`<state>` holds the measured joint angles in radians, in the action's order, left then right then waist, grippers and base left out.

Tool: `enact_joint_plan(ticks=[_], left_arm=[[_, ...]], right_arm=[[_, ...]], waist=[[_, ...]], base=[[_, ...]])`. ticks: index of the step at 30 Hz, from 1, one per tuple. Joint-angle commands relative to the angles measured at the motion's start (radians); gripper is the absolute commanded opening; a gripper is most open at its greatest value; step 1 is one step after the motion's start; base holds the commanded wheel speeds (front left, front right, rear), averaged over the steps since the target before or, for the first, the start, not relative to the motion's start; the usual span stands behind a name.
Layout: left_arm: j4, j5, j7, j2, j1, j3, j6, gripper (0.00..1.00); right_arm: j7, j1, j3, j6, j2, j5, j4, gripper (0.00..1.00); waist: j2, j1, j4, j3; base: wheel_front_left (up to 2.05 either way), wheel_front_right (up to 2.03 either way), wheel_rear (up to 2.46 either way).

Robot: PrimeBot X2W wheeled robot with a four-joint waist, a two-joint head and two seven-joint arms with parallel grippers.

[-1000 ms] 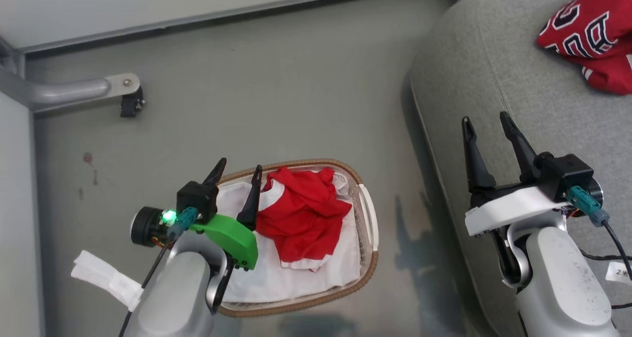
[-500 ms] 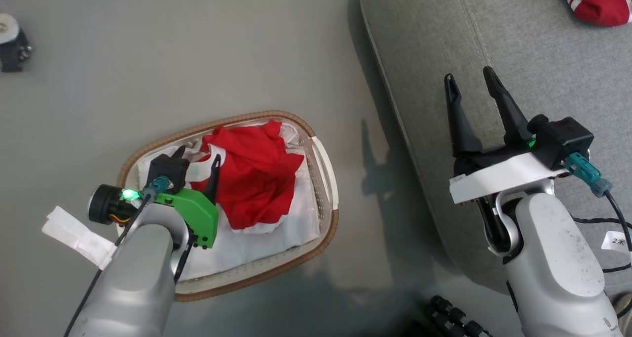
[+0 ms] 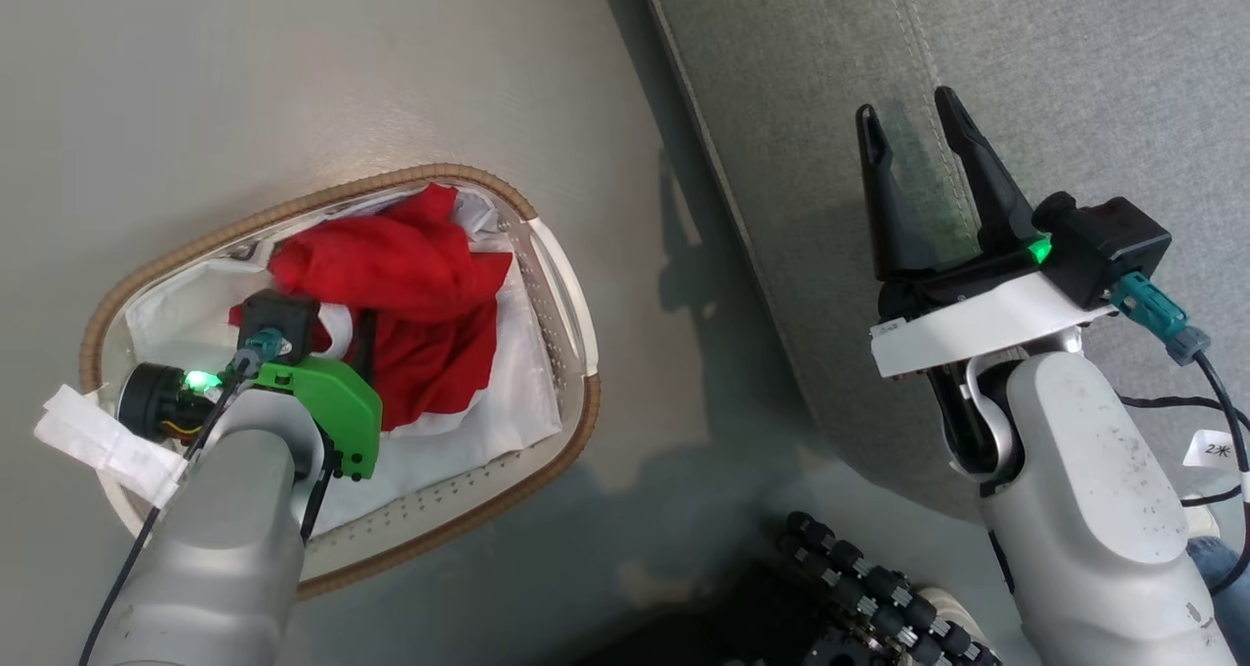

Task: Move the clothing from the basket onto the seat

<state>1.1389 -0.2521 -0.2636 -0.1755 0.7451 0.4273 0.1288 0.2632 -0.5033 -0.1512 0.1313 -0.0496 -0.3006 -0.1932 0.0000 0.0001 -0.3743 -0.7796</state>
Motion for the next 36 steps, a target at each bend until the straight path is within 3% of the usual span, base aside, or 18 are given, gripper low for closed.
enact_joint_plan(ticks=[1,2,4,16,26,36], left_arm=[[0.01,-0.011,0.003,0.001,0.019,0.008,0.003,0.89],[0.016,-0.014,0.003,0.003,0.02,0.012,0.003,0.55],[0.023,-0.023,0.002,0.01,0.022,0.018,0.003,0.02],[-0.016,-0.062,-0.002,0.031,-0.014,0.077,0.003,0.0],[-0.182,-0.083,-0.001,0.036,-0.113,0.132,0.003,0.0],[-0.389,-0.062,-0.001,-0.004,-0.192,0.188,0.003,0.0]], right_arm=[[0.002,-0.013,-0.004,-0.001,-0.002,-0.006,0.005,1.0],[0.002,-0.014,-0.005,-0.001,-0.002,-0.006,0.006,1.0],[0.002,-0.014,-0.007,-0.001,-0.002,-0.006,0.007,1.0],[0.002,0.01,0.007,-0.001,-0.002,0.028,-0.023,1.0],[0.002,0.077,0.065,-0.001,-0.003,0.102,-0.063,1.0],[0.002,0.189,0.117,-0.001,-0.003,0.171,-0.104,1.0]], waist=[[0.0,-0.0001,-0.019,-0.019],[0.0,-0.0001,-0.019,-0.02],[0.0,-0.0001,-0.018,-0.018],[0.0,-0.0001,0.023,0.073],[0.0,-0.0001,0.115,0.266],[0.0,-0.0001,0.216,0.49]], base=[[0.0,0.0,0.0],[0.0,0.0,0.0],[0.0,0.0,0.0],[0.0,0.0,0.0],[0.0,0.0,0.0],[0.0,0.0,0.0]])
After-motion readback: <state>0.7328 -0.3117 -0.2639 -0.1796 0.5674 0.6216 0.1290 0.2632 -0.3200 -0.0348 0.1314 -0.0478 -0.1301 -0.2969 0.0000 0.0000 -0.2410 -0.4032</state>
